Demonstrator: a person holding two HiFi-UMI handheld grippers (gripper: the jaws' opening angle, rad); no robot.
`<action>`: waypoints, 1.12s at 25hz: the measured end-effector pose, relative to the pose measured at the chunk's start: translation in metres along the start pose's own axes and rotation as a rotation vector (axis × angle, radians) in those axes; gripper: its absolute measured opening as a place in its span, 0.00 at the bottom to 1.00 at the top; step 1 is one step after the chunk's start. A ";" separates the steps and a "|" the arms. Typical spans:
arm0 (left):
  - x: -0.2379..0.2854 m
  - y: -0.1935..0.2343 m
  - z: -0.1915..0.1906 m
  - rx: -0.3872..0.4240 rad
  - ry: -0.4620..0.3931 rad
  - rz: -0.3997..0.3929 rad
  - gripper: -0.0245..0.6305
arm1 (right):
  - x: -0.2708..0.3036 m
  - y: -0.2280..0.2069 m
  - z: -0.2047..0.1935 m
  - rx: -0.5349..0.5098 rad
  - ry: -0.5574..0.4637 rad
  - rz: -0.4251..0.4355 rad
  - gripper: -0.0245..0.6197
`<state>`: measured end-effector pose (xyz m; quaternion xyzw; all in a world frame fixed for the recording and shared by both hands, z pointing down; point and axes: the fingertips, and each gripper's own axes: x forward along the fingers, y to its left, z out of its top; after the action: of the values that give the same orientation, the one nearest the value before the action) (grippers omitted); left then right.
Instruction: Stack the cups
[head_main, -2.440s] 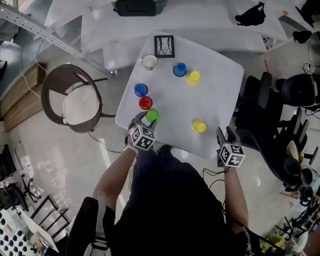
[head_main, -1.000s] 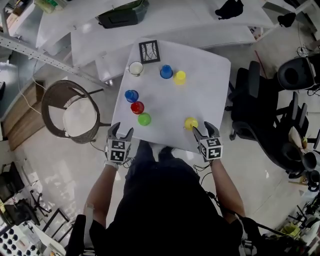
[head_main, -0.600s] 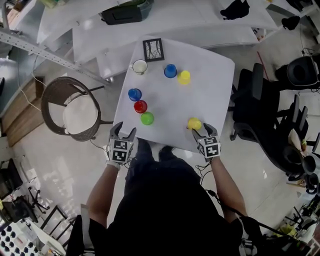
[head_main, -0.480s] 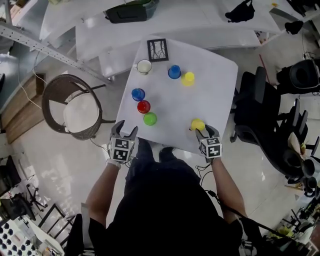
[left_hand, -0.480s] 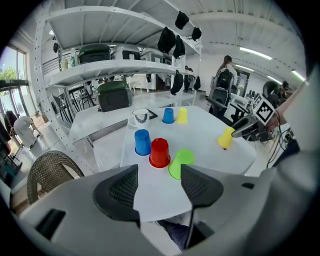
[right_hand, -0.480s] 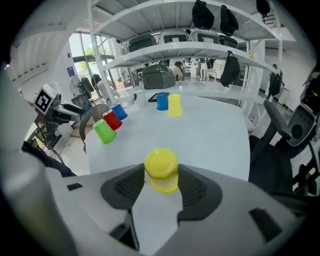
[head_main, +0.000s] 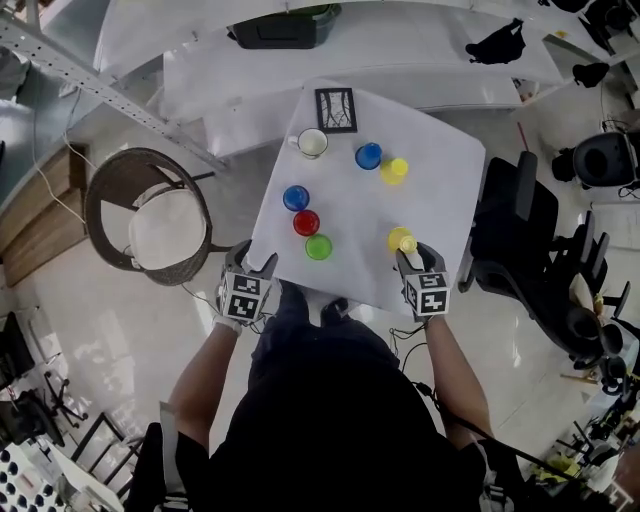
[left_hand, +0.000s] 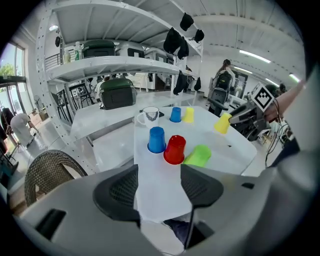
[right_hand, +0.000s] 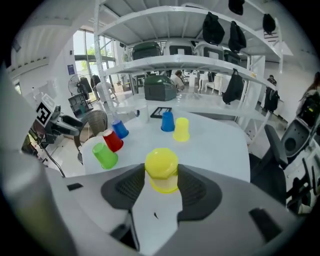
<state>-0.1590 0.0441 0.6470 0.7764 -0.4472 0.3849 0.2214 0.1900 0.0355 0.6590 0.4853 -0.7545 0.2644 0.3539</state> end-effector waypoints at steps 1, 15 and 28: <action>0.000 0.005 0.001 0.003 -0.006 -0.002 0.44 | 0.002 0.010 0.015 -0.018 -0.013 0.011 0.35; -0.007 0.070 -0.026 -0.044 0.007 -0.033 0.44 | 0.054 0.146 0.123 -0.226 -0.028 0.159 0.35; -0.007 0.119 -0.031 -0.024 -0.008 -0.049 0.44 | 0.094 0.217 0.153 -0.254 0.023 0.224 0.36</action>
<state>-0.2765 0.0093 0.6603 0.7861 -0.4335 0.3707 0.2382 -0.0783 -0.0448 0.6276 0.3464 -0.8271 0.2105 0.3894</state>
